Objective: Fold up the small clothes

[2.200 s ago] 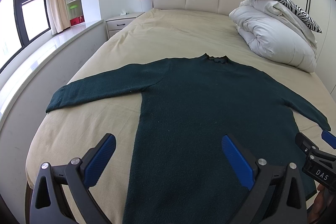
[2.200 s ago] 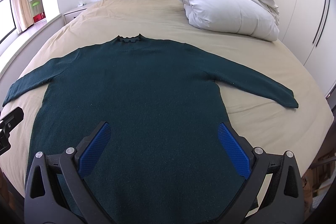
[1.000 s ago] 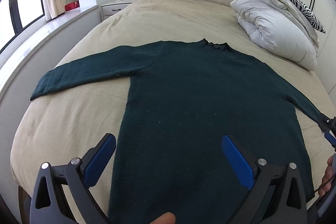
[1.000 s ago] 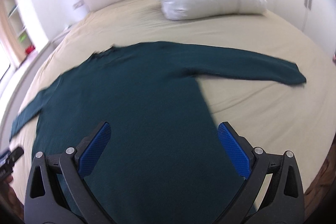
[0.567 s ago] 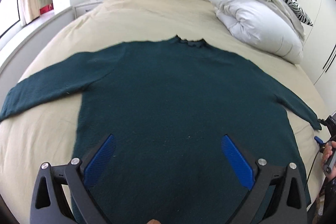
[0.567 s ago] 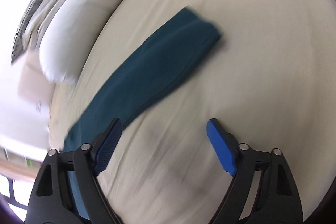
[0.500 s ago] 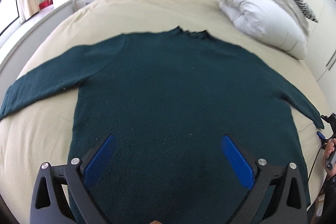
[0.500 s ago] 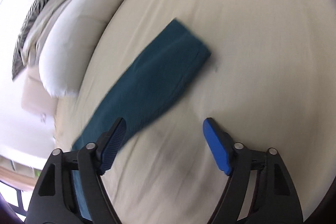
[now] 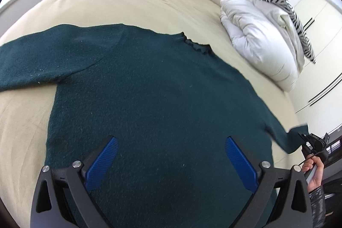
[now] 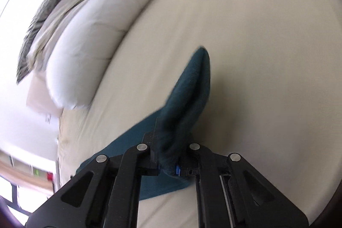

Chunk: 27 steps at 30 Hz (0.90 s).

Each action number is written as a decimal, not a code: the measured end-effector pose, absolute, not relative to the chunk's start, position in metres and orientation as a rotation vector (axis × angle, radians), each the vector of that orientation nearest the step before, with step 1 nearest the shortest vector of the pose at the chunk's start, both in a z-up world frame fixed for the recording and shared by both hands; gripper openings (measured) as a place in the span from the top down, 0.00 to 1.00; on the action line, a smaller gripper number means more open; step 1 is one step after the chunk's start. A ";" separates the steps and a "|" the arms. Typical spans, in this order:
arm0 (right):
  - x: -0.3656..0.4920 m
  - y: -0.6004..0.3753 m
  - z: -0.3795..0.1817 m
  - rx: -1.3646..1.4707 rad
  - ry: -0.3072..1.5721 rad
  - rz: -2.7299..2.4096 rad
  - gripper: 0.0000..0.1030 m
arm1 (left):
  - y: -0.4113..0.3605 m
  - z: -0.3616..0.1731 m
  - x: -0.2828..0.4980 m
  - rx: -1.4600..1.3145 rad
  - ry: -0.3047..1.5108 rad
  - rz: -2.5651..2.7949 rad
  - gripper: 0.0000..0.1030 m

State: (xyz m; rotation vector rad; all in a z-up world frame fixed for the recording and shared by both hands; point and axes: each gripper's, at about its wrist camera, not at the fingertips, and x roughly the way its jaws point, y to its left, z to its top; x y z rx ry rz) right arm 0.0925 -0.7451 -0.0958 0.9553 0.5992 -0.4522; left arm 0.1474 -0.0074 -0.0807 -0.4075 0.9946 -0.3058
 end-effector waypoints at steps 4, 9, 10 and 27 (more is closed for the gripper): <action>0.169 -0.647 -0.050 0.791 0.636 -0.196 0.93 | 0.010 -0.080 0.157 -0.493 0.970 -0.321 0.09; 0.253 -0.494 -0.046 0.640 0.739 0.096 0.93 | 0.032 -0.085 0.166 -0.581 0.958 -0.318 0.10; 0.267 -0.466 -0.054 0.611 0.767 0.133 0.93 | 0.035 -0.087 0.168 -0.599 0.960 -0.324 0.10; 0.154 -0.415 -0.085 0.391 0.599 0.099 0.27 | -0.057 -0.114 0.243 -0.579 1.066 -0.452 0.10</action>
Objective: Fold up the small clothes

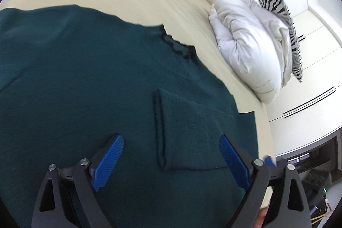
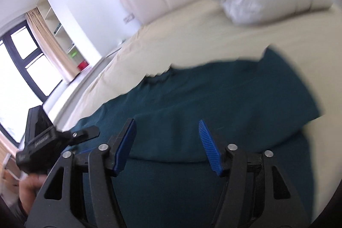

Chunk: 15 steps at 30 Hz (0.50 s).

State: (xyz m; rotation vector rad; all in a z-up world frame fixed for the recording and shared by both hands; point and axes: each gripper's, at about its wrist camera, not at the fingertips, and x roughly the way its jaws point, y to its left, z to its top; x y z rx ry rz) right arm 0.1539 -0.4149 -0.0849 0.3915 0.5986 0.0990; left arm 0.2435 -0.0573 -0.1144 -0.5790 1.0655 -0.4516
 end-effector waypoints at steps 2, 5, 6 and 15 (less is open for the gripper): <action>0.131 -0.440 -0.073 0.385 0.537 0.043 0.13 | -0.070 -0.114 0.249 -0.533 1.057 -0.446 0.15; 0.111 -0.475 -0.068 0.433 0.524 -0.017 0.03 | -0.090 -0.112 0.256 -0.453 1.086 -0.437 0.47; 0.110 -0.491 -0.069 0.487 0.554 -0.011 0.03 | -0.095 -0.111 0.256 -0.420 1.083 -0.430 0.57; 0.103 -0.558 -0.136 0.952 0.739 0.044 0.08 | -0.065 -0.092 0.254 -0.397 0.982 -0.383 0.92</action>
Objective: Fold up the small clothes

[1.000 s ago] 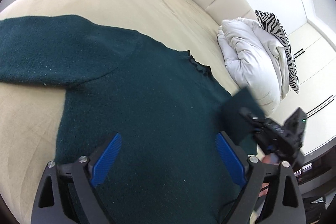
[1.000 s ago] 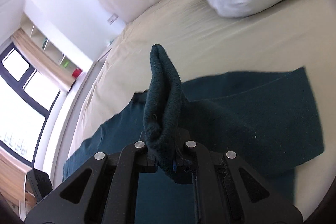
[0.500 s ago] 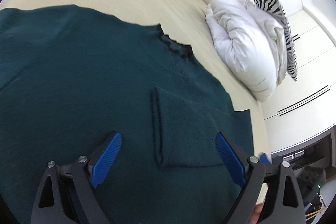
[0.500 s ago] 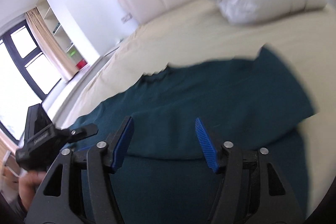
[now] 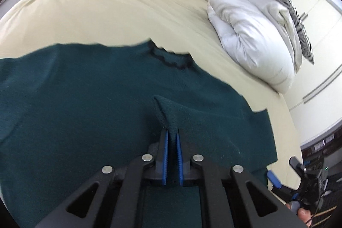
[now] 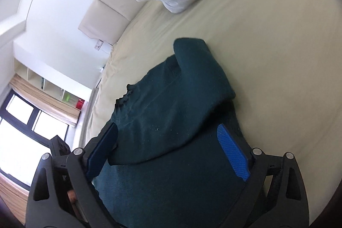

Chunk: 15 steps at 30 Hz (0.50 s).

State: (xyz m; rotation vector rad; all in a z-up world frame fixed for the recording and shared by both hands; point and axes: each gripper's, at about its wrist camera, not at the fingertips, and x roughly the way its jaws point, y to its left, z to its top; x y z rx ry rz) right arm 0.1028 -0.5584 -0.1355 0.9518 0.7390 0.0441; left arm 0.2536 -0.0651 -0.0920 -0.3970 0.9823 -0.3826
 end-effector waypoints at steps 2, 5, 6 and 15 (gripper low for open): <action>0.104 -0.562 -0.145 1.005 0.749 0.073 0.08 | -0.046 -0.087 0.255 -0.429 0.947 -0.344 0.92; 0.116 -0.558 -0.157 1.075 0.762 0.088 0.08 | -0.012 -0.089 0.259 -0.493 0.911 -0.284 0.92; 0.118 -0.560 -0.160 1.099 0.761 0.084 0.08 | -0.006 -0.093 0.261 -0.503 0.915 -0.273 0.92; 0.152 -0.571 -0.181 1.148 0.801 0.038 0.11 | -0.005 -0.118 0.259 -0.453 0.960 -0.256 0.92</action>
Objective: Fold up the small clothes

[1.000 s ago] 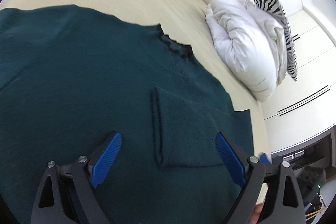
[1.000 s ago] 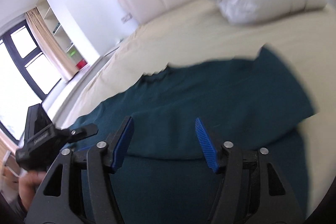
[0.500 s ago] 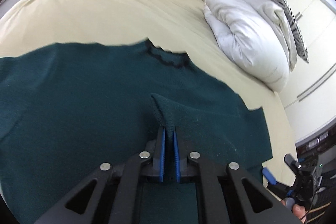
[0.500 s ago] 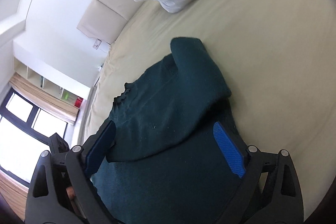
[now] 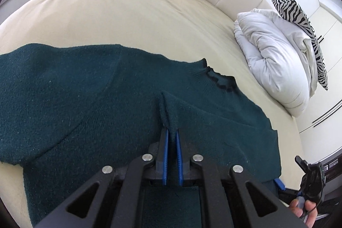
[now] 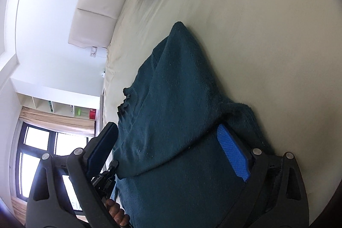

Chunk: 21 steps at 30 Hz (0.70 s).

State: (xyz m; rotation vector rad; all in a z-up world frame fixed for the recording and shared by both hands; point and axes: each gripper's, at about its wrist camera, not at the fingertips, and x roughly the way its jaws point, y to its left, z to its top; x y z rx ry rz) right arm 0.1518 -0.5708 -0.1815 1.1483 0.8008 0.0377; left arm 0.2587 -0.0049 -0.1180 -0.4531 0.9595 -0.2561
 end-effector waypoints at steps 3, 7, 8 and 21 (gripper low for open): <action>0.155 -0.588 -0.186 1.197 0.765 0.005 0.25 | -0.003 -0.119 0.258 -0.462 0.961 -0.272 0.92; 0.151 -0.605 -0.200 1.266 0.744 -0.011 0.49 | -0.006 -0.120 0.256 -0.452 0.955 -0.278 0.92; 0.150 -0.606 -0.202 1.266 0.739 -0.007 0.51 | -0.007 -0.121 0.256 -0.450 0.954 -0.276 0.92; 0.156 -0.600 -0.130 0.883 0.733 -0.116 0.56 | -0.003 -0.127 0.246 -0.468 0.941 -0.305 0.92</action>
